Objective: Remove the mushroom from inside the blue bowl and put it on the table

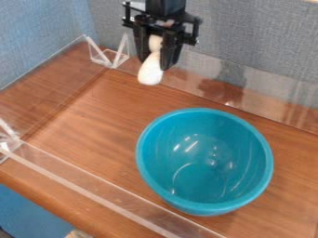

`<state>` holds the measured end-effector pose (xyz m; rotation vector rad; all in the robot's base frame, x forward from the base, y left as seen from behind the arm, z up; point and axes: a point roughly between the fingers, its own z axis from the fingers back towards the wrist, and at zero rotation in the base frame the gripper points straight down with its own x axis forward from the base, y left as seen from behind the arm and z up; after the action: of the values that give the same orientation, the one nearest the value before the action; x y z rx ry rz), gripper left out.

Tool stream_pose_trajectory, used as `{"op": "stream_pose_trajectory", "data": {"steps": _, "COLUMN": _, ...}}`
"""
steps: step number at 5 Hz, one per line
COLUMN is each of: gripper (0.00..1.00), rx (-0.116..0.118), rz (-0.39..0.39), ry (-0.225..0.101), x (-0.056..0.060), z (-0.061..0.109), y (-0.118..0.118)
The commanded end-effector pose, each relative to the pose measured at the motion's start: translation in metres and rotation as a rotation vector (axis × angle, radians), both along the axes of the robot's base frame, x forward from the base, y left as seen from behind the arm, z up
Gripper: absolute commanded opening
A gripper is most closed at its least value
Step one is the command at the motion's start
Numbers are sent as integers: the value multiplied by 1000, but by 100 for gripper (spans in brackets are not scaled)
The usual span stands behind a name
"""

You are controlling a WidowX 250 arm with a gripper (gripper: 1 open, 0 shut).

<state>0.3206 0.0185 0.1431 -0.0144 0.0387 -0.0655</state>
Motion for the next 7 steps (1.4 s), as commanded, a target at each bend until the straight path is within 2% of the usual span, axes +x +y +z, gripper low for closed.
{"op": "stream_pose_trajectory", "data": {"steps": 1, "gripper": 0, "rx": 33, "rz": -2, "ry": -29, "x": 11, "z": 4, "y": 13}}
{"op": "stream_pose_trajectory", "data": {"steps": 2, "gripper": 0, "rx": 61, "rz": -22, "ry": 9, "x": 18, "z": -14, "y": 19}}
{"op": "stream_pose_trajectory", "data": {"steps": 3, "gripper": 0, "rx": 76, "rz": -38, "ry": 37, "x": 23, "z": -30, "y": 25}}
{"op": "stream_pose_trajectory", "data": {"steps": 5, "gripper": 0, "rx": 89, "rz": -30, "ry": 66, "x": 36, "z": -35, "y": 45}}
{"op": "stream_pose_trajectory", "data": {"steps": 7, "gripper": 0, "rx": 101, "rz": -88, "ry": 77, "x": 39, "z": -29, "y": 52}}
